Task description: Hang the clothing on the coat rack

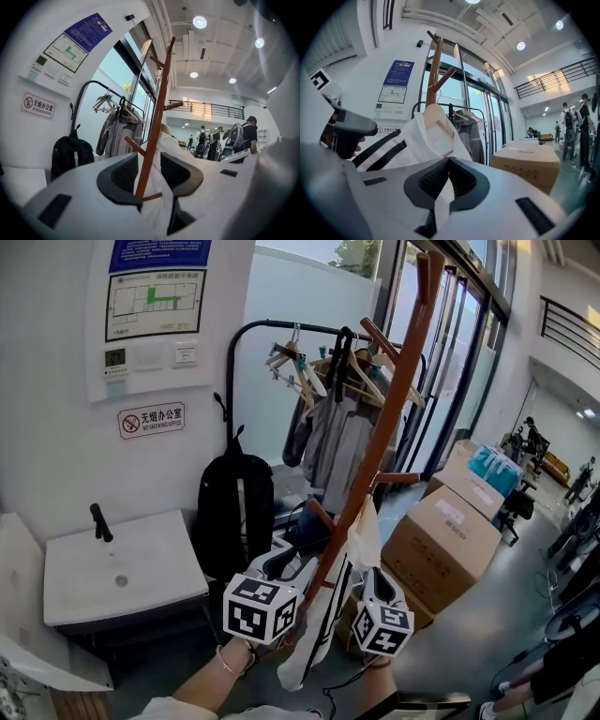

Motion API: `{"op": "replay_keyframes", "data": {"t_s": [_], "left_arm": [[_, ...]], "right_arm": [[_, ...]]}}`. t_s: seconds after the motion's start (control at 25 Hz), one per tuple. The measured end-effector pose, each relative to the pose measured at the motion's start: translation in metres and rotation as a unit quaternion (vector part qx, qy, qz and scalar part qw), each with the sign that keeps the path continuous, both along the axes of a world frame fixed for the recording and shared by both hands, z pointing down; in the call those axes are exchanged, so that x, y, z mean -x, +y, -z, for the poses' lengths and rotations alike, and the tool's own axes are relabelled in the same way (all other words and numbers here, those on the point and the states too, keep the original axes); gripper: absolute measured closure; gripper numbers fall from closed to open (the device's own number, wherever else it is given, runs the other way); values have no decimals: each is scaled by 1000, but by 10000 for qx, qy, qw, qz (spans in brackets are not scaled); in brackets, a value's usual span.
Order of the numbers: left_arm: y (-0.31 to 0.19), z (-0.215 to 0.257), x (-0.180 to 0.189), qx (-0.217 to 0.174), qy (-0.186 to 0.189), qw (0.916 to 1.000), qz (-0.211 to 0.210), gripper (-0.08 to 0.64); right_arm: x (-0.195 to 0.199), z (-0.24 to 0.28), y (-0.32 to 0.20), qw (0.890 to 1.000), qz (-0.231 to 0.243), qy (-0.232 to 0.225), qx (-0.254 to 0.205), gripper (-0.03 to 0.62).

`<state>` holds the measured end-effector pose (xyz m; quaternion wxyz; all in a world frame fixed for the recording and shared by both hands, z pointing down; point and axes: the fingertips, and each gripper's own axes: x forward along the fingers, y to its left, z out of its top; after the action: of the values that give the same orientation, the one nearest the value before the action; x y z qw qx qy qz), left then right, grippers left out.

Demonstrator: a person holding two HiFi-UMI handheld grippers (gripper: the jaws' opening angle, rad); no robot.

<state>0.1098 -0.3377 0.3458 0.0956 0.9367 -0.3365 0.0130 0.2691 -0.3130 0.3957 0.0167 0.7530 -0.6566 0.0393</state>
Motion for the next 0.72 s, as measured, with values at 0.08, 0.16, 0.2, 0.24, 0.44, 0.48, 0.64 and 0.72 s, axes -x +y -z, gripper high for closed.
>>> {"op": "replay_keyframes", "data": {"t_s": [0.08,0.16,0.2,0.24,0.44,0.48,0.64,0.72], "left_arm": [[-1,-9,7,-18,-19,10000,52,427],[-2,-15,13,-108,-46,9999,103,466],[-1,-18,15,-158,-61,9998,117,482],[-1,-21,17,-196,-78,9997,123,497],[3,-29,24,-229,4,9997,35,552],[4,-30,25,-209,34,9998,25,552],[8,-38,22,-94,18,9999,86,552],[11,-42,18,-51,5,9999,127,552]], "right_arm": [[2,-2,5,10000,-84,7,15,571],[2,-4,11,9998,-191,8,22,571],[2,-5,14,9997,-247,0,23,571],[3,-7,18,9995,-299,-10,26,571],[6,-10,31,9988,-478,28,87,571],[7,-9,34,9987,-494,52,98,571],[2,-5,45,9985,-524,120,101,571],[-3,-4,50,9986,-502,128,95,571]]}}
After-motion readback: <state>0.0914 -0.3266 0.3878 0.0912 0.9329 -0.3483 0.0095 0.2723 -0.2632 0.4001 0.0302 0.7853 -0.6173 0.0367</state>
